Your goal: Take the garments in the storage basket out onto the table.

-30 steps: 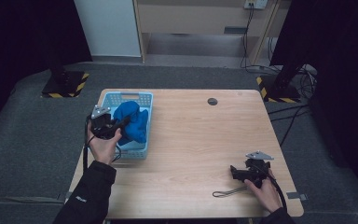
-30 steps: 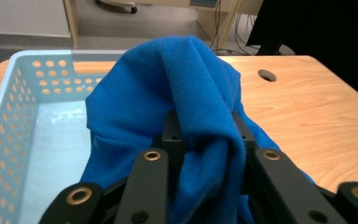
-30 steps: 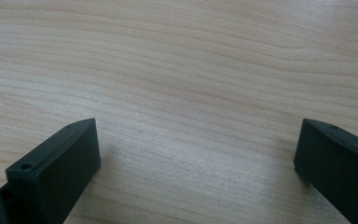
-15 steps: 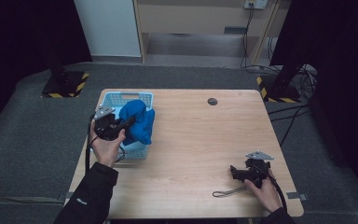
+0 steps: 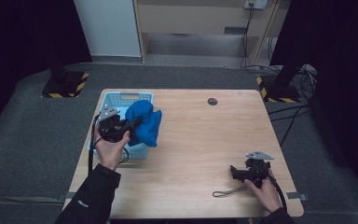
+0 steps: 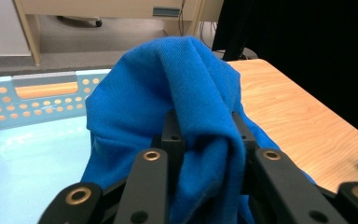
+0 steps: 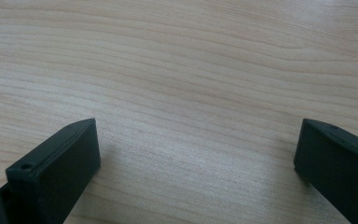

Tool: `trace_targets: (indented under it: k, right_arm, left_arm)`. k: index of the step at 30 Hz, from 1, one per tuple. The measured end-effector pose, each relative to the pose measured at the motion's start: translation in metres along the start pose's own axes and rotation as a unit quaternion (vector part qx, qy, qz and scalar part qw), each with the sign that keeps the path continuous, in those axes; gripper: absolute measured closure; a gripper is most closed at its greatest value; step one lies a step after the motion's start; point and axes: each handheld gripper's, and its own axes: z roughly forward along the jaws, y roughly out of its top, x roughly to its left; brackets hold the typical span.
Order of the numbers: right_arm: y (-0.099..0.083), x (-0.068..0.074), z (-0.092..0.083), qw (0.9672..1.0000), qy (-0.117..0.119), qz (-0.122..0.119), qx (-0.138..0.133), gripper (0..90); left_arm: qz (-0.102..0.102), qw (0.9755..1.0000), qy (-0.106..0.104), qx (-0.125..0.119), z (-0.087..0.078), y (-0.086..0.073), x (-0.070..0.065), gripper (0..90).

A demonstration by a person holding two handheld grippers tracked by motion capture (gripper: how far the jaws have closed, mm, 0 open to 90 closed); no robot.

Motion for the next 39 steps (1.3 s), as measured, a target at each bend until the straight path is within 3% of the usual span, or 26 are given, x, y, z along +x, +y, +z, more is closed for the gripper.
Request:
trace_targets:
  k: [12,39]
  right_arm:
    - [0.000,0.000,0.000,1.0000,0.000,0.000,0.000,0.4]
    - [0.000,0.000,0.000,1.0000,0.000,0.000,0.000,0.4]
  left_arm:
    - [0.018,0.9994,-0.031,0.001,0.004,-0.001,-0.020,73.4]
    - [0.034,0.9965,-0.072,0.024,0.022,-0.014,-0.039,73.0]
